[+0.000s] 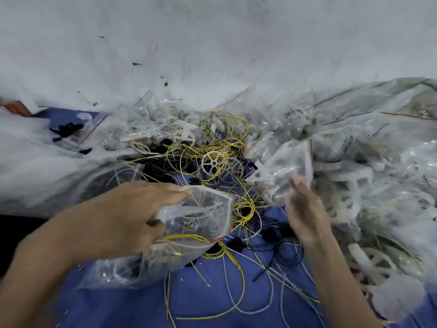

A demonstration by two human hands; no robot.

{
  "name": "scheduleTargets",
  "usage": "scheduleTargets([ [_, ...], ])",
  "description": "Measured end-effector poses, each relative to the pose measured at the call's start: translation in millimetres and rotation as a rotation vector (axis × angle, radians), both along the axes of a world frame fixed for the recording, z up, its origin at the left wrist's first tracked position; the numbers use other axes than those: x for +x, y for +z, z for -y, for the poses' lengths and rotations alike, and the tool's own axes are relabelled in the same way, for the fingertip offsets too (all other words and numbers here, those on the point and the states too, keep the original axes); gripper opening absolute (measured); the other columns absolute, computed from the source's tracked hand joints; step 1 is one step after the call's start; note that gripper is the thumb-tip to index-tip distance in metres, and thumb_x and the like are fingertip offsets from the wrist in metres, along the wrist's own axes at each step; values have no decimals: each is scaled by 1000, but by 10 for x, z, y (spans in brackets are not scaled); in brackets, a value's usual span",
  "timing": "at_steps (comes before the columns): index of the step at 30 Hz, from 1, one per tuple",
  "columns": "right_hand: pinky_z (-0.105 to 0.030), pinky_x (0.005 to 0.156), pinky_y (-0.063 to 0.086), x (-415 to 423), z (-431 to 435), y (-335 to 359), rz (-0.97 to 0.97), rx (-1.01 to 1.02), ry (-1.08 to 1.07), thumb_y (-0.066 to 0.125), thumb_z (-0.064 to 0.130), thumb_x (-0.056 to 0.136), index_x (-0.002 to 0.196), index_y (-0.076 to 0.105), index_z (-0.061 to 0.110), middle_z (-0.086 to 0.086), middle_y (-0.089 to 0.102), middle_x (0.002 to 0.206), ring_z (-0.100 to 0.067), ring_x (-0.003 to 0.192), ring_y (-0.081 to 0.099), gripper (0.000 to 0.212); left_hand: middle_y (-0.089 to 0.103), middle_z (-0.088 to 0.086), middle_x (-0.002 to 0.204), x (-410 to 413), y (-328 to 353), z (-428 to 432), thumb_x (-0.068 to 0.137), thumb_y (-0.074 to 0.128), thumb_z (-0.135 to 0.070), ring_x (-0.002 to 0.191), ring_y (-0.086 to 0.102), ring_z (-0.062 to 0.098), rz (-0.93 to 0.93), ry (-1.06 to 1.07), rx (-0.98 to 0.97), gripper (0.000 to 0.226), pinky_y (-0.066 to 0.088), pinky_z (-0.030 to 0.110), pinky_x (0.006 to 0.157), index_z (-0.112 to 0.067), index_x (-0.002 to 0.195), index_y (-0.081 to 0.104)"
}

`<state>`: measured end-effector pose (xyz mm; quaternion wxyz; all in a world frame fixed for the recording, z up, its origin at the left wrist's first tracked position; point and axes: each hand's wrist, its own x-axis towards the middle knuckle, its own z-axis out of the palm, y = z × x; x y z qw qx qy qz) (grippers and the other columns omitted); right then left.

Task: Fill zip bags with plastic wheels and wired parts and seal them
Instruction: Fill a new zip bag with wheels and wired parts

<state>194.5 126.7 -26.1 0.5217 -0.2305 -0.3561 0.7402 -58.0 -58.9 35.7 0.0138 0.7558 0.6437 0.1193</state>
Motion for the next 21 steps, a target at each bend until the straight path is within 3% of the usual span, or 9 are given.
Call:
scheduleTargets([
  [3, -29, 52, 55, -72, 29, 24, 135, -167, 82, 63, 24, 81, 80, 76, 13, -6, 73, 83, -23, 68, 70, 17, 27, -32, 143, -15, 52, 26, 83, 53, -21, 103, 20, -27, 9, 11, -68, 68, 17, -10, 79, -45, 142, 27],
  [5, -34, 60, 54, -82, -22, 56, 214, -61, 40, 76, 40, 66, 111, 64, 10, -9, 70, 101, -25, 84, 70, 55, 29, -45, 129, -27, 124, 34, 79, 55, -22, 86, 39, -26, 75, 13, -110, 68, 30, -3, 73, -47, 138, 33],
  [7, -32, 58, 53, -173, -7, -7, 488, 154, 36, 85, 43, 56, 124, 43, 13, -8, 63, 107, -20, 82, 69, 85, 38, -51, 112, -57, 174, 27, 78, 57, -19, 74, 52, -6, 105, 18, -128, 66, 37, 7, 62, -47, 135, 39],
  [10, -37, 80, 53, -420, 132, -333, 1038, 465, 37, 88, 21, 59, 121, 37, 14, -7, 54, 112, -22, 94, 61, 80, 60, -20, 102, -82, 214, 49, 82, 57, -14, 67, 53, 9, 120, 23, -161, 67, 45, 22, 64, -48, 136, 38],
  [12, -33, 75, 49, -527, 118, -497, 1233, 620, -158, 80, 25, 70, 104, 55, 14, -5, 58, 100, -20, 87, 57, 45, 60, -18, 85, -50, 234, 58, 84, 57, -14, 67, 53, 5, 125, 34, -167, 66, 44, 19, 65, -45, 138, 38],
  [14, -23, 63, 41, -570, 67, -510, 1262, 647, -238, 73, 23, 77, 77, 53, 21, -3, 53, 86, -14, 70, 50, 20, 51, -42, 76, 4, 260, 72, 86, 57, -12, 69, 50, -10, 98, 11, -157, 63, 37, 8, 63, -40, 139, 38],
  [16, -12, 52, 40, -563, -29, -479, 1282, 619, -177, 68, 17, 83, 85, 53, 19, -3, 54, 86, -9, 65, 49, 16, 36, -57, 69, 38, 280, 105, 87, 57, -12, 68, 45, -22, 107, 8, -164, 62, 33, 1, 64, -35, 141, 37],
  [18, -10, 50, 46, -511, -86, -381, 1177, 522, -209, 61, 10, 87, 117, 48, 9, -5, 61, 96, -10, 71, 58, 32, 44, -45, 70, 23, 282, 130, 88, 56, -14, 67, 42, -25, 129, 29, -160, 62, 32, 0, 63, -37, 142, 36],
  [21, -20, 70, 53, -402, -72, -181, 773, 479, -562, 46, 0, 90, 133, 35, 2, -3, 61, 99, -6, 91, 64, 44, 45, -27, 92, 17, 282, 149, 89, 56, -19, 70, 40, -27, 155, 44, -175, 63, 32, -1, 63, -39, 143, 30],
])
